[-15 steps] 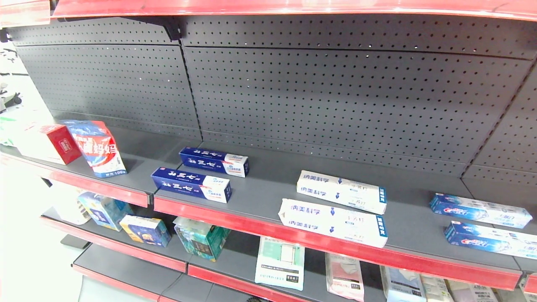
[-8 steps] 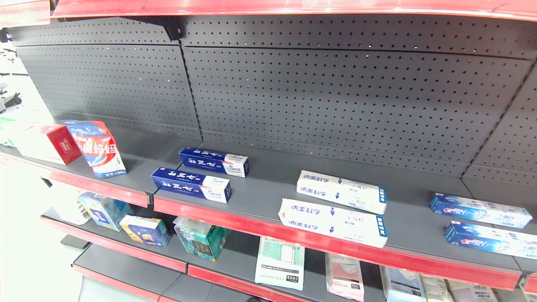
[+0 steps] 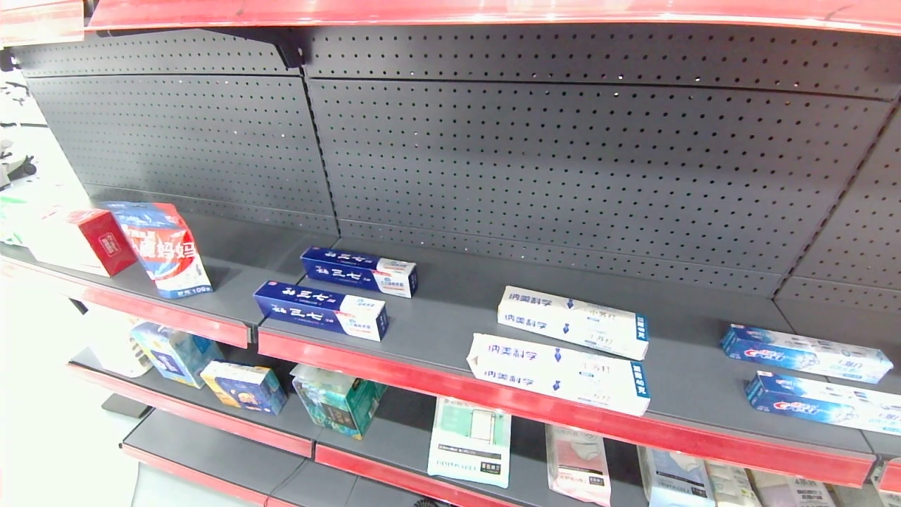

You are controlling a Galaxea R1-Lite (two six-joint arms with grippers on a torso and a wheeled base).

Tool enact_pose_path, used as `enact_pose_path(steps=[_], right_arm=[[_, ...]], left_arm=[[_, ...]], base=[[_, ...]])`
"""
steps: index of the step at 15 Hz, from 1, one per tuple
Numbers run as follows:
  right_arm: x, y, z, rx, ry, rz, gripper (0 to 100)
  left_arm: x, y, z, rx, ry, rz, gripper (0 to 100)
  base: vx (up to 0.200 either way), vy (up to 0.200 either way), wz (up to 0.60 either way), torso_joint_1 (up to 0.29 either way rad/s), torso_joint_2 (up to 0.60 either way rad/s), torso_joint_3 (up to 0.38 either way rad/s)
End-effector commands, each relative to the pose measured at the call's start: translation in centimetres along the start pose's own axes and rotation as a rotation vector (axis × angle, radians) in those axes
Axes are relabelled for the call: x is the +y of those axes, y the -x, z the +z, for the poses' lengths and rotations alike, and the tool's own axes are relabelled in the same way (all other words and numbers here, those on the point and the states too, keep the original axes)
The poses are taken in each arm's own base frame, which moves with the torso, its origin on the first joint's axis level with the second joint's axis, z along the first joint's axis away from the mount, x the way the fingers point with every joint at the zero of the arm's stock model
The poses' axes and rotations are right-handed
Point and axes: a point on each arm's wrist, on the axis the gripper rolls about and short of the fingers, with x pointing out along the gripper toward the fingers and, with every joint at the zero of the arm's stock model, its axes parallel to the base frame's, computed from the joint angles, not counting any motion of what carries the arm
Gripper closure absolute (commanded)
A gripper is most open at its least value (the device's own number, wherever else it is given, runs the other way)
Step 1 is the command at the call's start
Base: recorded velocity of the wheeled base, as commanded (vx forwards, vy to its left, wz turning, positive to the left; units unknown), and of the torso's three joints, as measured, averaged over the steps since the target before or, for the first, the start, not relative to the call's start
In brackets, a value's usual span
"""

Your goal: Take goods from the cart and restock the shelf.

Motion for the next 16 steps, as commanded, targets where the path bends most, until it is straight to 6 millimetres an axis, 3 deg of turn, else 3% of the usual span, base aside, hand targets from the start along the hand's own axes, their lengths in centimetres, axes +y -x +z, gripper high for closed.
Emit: enact_pose_path(steps=[1, 12, 16], right_arm=[[-0.02, 0.11, -0.06, -0.014, -0.001, 0.002, 0], [-0.01, 0.11, -0.06, -0.014, -0.001, 0.004, 0], [-0.01, 0.11, -0.06, -0.014, -0.001, 0.004, 0]], left_arm=[[0.00, 0.01, 0.01, -0.002, -0.001, 0.000, 0], [0.00, -0.01, 0.00, 0.001, -0.003, 0.000, 0], [0.00, -0.04, 0.04, 0.007, -0.003, -0.001, 0]], base=[[0.000, 0.000, 0.00, 0.000, 0.00, 0.000], [0.000, 0.000, 0.00, 0.000, 0.00, 0.000], [0.000, 0.000, -0.60, 0.004, 0.00, 0.001]])
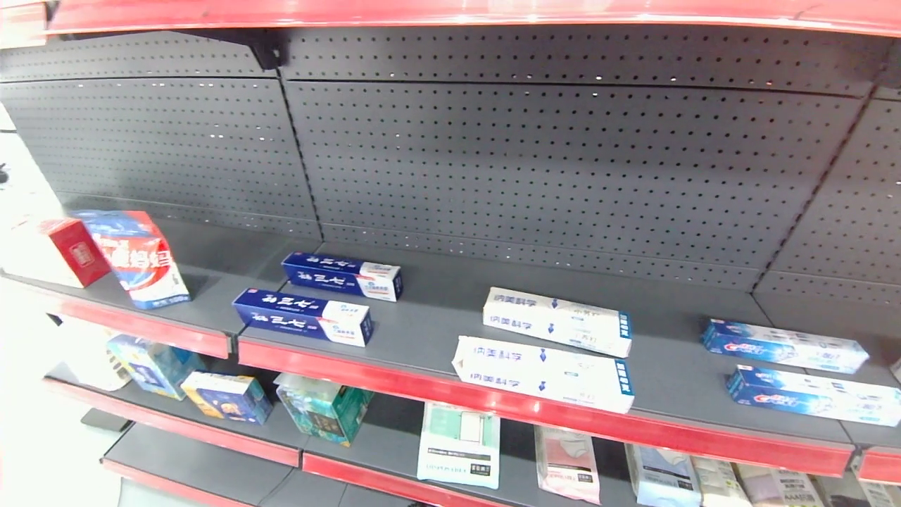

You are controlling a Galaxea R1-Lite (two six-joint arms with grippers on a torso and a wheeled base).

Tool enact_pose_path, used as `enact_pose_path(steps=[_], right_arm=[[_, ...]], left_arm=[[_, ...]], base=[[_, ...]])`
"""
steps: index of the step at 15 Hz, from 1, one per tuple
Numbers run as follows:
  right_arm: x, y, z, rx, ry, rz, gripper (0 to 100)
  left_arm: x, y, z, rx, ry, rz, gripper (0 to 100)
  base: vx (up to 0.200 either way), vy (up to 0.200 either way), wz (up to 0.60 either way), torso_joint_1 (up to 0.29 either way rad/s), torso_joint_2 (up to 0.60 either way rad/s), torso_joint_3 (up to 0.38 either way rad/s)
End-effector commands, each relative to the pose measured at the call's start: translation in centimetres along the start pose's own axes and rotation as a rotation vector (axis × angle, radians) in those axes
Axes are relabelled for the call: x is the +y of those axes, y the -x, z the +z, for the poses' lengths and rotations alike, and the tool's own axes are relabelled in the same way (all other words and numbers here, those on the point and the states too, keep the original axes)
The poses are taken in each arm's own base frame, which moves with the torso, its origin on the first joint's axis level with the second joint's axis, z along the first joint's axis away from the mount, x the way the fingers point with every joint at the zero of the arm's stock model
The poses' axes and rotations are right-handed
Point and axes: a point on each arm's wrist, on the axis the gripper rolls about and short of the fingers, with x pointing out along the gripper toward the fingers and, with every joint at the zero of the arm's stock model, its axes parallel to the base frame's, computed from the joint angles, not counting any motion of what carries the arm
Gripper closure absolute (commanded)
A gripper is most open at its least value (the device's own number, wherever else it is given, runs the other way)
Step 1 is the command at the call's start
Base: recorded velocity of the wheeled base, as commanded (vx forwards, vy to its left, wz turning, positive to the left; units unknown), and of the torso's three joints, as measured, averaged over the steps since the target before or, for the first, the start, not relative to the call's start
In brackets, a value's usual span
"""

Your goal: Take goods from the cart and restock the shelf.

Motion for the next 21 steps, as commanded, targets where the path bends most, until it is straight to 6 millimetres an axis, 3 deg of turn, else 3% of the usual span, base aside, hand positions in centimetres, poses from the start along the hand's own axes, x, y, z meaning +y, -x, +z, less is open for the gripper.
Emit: enact_pose_path(steps=[1, 7, 12, 13, 14, 15, 16, 17, 19, 20, 21], right_arm=[[0.0, 0.0, 0.0, 0.000, -0.001, 0.000, 0], [0.0, 0.0, 0.0, 0.000, -0.001, 0.000, 0], [0.0, 0.0, 0.0, 0.000, 0.001, 0.000, 0], [0.0, 0.0, 0.0, 0.000, -0.001, 0.000, 0], [0.0, 0.0, 0.0, 0.001, 0.001, 0.000, 0], [0.0, 0.0, 0.0, 0.000, 0.001, 0.000, 0], [0.0, 0.0, 0.0, 0.000, 0.001, 0.000, 0], [0.0, 0.0, 0.0, 0.001, 0.001, 0.000, 0], [0.0, 0.0, 0.0, 0.000, 0.001, 0.000, 0], [0.0, 0.0, 0.0, 0.000, 0.001, 0.000, 0], [0.0, 0.0, 0.0, 0.000, 0.001, 0.000, 0]], left_arm=[[0.0, 0.0, 0.0, 0.004, 0.000, -0.001, 0], [0.0, 0.0, 0.0, 0.003, 0.000, -0.001, 0], [0.0, -0.1, 0.4, 0.015, -0.001, -0.004, 0], [0.1, -0.1, 4.7, -0.011, 0.025, 0.010, 0], [0.2, -3.0, 11.5, 0.042, 0.159, 0.036, 0], [0.2, -5.6, 15.8, 0.047, 0.214, 0.050, 0], [0.3, -7.1, 17.2, 0.073, 0.205, 0.062, 0], [0.7, -11.5, 17.7, 0.275, 0.062, 0.188, 0], [1.3, -15.6, 16.1, 0.491, -0.077, 0.301, 0], [0.6, -18.6, 14.2, 0.616, -0.096, 0.249, 0], [0.2, -19.8, 13.2, 0.667, -0.096, 0.231, 0]], base=[[0.000, 0.000, -0.60, 0.002, 0.00, 0.002], [0.000, 0.000, -0.60, 0.002, 0.00, 0.001], [0.000, 0.000, 0.00, 0.000, 0.00, 0.000], [0.000, 0.000, 0.00, 0.000, 0.00, 0.000], [0.000, 0.000, 0.00, 0.000, 0.00, 0.000], [0.000, 0.000, 0.00, 0.000, 0.00, 0.000], [0.000, 0.000, 0.00, 0.000, 0.00, 0.000], [0.000, 0.000, 0.00, 0.000, 0.00, 0.000], [0.000, 0.000, 0.00, 0.000, 0.00, 0.000], [0.000, 0.000, 0.00, 0.000, 0.00, 0.000], [0.000, 0.000, 0.00, 0.000, 0.00, 0.000]])
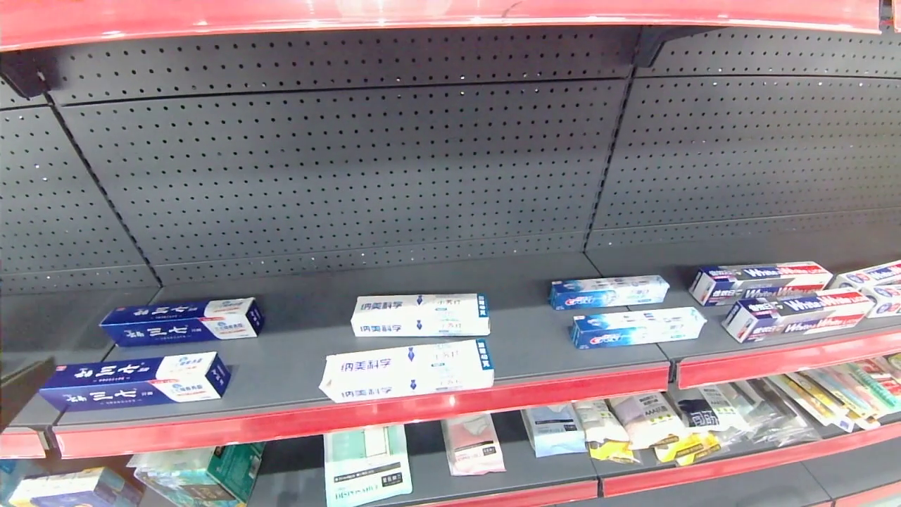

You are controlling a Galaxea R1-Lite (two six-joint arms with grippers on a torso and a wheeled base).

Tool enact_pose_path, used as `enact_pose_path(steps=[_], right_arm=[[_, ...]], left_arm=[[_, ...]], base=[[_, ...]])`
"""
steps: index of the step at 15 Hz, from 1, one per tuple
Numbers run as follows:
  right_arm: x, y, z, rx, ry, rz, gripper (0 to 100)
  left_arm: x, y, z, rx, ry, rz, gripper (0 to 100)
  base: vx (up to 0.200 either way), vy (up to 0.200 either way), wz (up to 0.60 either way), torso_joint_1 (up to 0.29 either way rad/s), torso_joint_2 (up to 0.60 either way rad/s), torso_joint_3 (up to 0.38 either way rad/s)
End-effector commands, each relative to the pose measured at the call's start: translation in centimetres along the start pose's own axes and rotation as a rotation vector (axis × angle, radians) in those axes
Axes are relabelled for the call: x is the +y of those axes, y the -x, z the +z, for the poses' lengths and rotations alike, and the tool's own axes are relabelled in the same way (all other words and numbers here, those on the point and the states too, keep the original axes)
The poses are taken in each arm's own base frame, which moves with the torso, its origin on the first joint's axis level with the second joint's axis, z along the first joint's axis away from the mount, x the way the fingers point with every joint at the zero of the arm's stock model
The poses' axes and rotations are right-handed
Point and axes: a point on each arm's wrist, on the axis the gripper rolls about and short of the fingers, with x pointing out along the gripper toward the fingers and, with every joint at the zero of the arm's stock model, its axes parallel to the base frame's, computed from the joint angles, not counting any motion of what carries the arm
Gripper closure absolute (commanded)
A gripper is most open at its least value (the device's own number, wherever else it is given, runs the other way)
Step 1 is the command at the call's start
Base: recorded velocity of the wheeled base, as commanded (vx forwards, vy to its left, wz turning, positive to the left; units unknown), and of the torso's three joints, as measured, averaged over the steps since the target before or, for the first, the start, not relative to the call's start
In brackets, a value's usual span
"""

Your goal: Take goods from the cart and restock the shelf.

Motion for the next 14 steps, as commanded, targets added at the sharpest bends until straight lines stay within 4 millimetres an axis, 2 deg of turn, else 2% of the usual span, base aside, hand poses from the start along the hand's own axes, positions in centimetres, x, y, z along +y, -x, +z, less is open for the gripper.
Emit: enact_pose_path(steps=[1, 3, 6, 11, 14], right_arm=[[0.0, 0.0, 0.0, 0.000, 0.000, 0.000, 0], [0.0, 0.0, 0.0, 0.001, 0.000, 0.000, 0], [0.0, 0.0, 0.0, 0.000, 0.000, 0.000, 0], [0.0, 0.0, 0.0, 0.000, 0.000, 0.000, 0], [0.0, 0.0, 0.0, 0.001, 0.000, 0.000, 0]], left_arm=[[-3.7, -11.5, 1.3, 0.383, -0.146, 0.030, 0], [-5.9, -13.1, -0.8, 0.480, -0.208, -0.034, 0], [-8.6, -13.5, -2.7, 0.550, -0.305, -0.122, 0], [-9.6, -14.2, -4.0, 0.595, -0.372, -0.110, 0], [-10.1, -15.4, -4.5, 0.618, -0.377, -0.097, 0]], base=[[0.000, 0.000, 0.00, 0.000, 0.00, 0.000], [0.000, 0.000, 0.00, 0.000, 0.00, 0.000], [0.000, 0.000, 0.00, 0.000, 0.00, 0.000], [0.000, 0.000, 0.00, 0.000, 0.00, 0.000], [0.000, 0.000, 0.00, 0.000, 0.00, 0.000]])
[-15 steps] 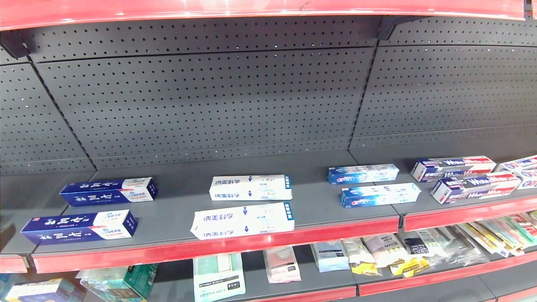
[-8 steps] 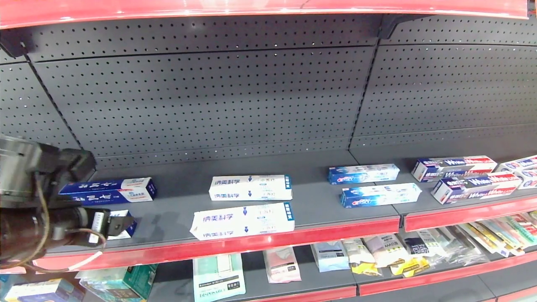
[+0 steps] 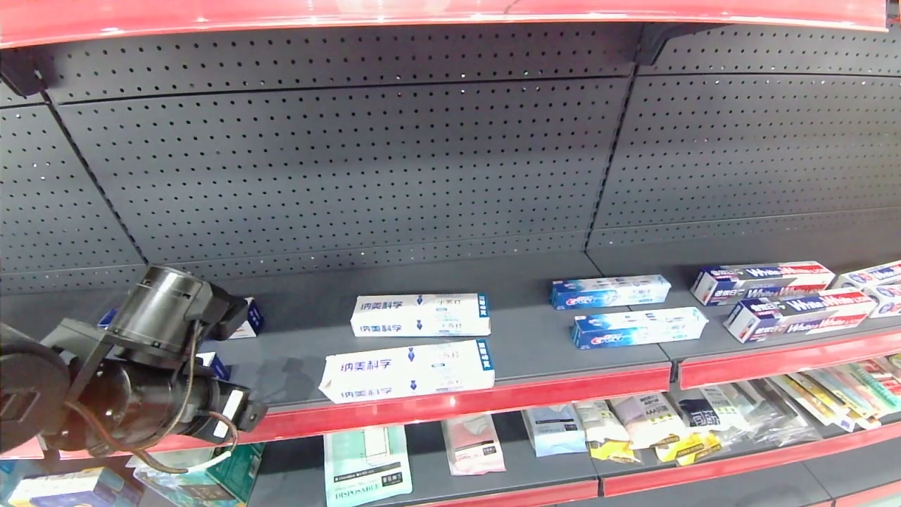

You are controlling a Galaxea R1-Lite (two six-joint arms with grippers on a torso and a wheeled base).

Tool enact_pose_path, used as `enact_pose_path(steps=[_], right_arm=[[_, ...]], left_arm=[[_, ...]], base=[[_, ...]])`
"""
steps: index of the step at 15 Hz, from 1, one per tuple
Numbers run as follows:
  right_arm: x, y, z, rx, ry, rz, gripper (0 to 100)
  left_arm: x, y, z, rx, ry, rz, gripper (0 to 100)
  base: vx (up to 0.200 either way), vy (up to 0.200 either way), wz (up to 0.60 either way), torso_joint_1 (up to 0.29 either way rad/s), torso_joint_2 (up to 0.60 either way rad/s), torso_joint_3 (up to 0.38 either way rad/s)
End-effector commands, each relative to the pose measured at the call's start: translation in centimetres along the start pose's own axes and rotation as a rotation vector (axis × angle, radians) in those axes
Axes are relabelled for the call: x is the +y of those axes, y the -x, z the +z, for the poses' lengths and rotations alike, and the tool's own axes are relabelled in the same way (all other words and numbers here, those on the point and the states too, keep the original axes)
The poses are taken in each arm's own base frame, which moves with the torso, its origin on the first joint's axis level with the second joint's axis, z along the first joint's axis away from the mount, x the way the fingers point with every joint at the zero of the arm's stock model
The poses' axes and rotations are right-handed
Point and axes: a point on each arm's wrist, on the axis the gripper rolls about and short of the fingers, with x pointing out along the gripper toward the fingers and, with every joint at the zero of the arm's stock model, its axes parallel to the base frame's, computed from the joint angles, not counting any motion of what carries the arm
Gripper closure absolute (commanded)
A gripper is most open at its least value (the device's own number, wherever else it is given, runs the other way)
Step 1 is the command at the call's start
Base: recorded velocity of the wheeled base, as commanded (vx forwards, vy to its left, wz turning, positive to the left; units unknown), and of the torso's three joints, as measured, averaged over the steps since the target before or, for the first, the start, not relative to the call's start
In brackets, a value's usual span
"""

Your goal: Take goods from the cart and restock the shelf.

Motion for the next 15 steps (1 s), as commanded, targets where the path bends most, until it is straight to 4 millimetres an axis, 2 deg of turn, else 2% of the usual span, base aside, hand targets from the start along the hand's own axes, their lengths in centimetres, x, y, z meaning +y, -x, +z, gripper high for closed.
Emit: enact_pose_path(steps=[1, 2, 3, 4, 8, 15], right_arm=[[0.0, 0.0, 0.0, 0.001, 0.000, 0.000, 0], [0.0, 0.0, 0.0, 0.001, 0.000, 0.000, 0], [0.0, 0.0, 0.0, 0.001, 0.000, 0.000, 0], [0.0, 0.0, 0.0, 0.001, 0.000, 0.000, 0], [0.0, 0.0, 0.0, 0.001, 0.000, 0.000, 0], [0.0, 0.0, 0.0, 0.000, 0.000, 0.000, 0]], left_arm=[[-0.5, -1.6, 0.8, -0.009, 0.012, 0.003, 0], [-0.8, -2.5, 1.4, -0.035, 0.022, 0.002, 0], [-0.8, -2.5, 1.4, -0.035, 0.022, 0.002, 0], [-1.4, -3.8, 2.3, -0.070, 0.031, -0.001, 0], [-1.6, -4.4, 3.5, -0.083, 0.033, -0.003, 0], [-1.9, -4.8, 3.4, -0.067, 0.018, -0.008, 0]], base=[[0.000, 0.000, 0.00, 0.000, 0.00, 0.000], [0.000, 0.000, 0.00, 0.000, 0.00, 0.000], [0.000, 0.000, 0.00, 0.000, 0.00, 0.000], [0.000, 0.000, 0.00, 0.000, 0.00, 0.000], [0.000, 0.000, 0.00, 0.000, 0.00, 0.000], [0.000, 0.000, 0.00, 0.000, 0.00, 0.000]])
